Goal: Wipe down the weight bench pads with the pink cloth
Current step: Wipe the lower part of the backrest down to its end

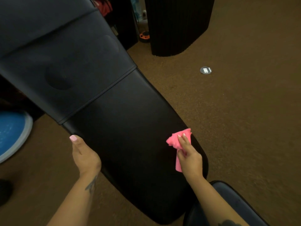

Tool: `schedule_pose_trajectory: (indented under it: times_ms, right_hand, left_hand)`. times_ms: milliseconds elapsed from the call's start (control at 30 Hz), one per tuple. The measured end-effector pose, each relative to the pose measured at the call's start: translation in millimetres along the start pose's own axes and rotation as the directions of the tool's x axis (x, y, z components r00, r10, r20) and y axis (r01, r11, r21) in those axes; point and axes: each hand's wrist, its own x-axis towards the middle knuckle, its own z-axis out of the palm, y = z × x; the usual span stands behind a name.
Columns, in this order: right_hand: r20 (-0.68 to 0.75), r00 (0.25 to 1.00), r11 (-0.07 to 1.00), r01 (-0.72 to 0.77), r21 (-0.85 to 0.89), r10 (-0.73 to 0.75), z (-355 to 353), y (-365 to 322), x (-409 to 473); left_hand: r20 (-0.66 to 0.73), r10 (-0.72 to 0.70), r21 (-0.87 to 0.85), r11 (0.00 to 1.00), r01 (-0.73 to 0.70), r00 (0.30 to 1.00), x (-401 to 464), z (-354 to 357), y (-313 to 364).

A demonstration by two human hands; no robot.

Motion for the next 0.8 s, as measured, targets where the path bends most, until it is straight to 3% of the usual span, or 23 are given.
schedule_pose_trajectory:
  times_ms: [200,333,567,800]
  right_hand:
    - [-0.114,0.962,0.966,-0.239,0.101,0.250,-4.5,6.9,16.6]
    - [-0.147,0.973,0.981,-0.161,0.104,0.176,5.6,-10.2,27.3]
    - [-0.047,0.999,1.000,-0.008,0.018,0.008,2.4,9.6,-1.5]
    - [-0.138,0.965,0.970,-0.206,0.131,0.223,-1.5,22.0,18.8]
  left_hand:
    - [0.003,0.068,-0.022,0.997,-0.068,0.998,3.1,0.3,-3.8]
    - [0.013,0.028,-0.013,1.000,-0.027,1.000,5.3,-1.3,-4.4]
    - [0.046,-0.009,-0.050,0.999,0.011,0.999,5.5,-3.4,-6.9]
    - [0.093,-0.150,-0.242,0.956,0.168,0.984,15.8,-1.0,-14.4]
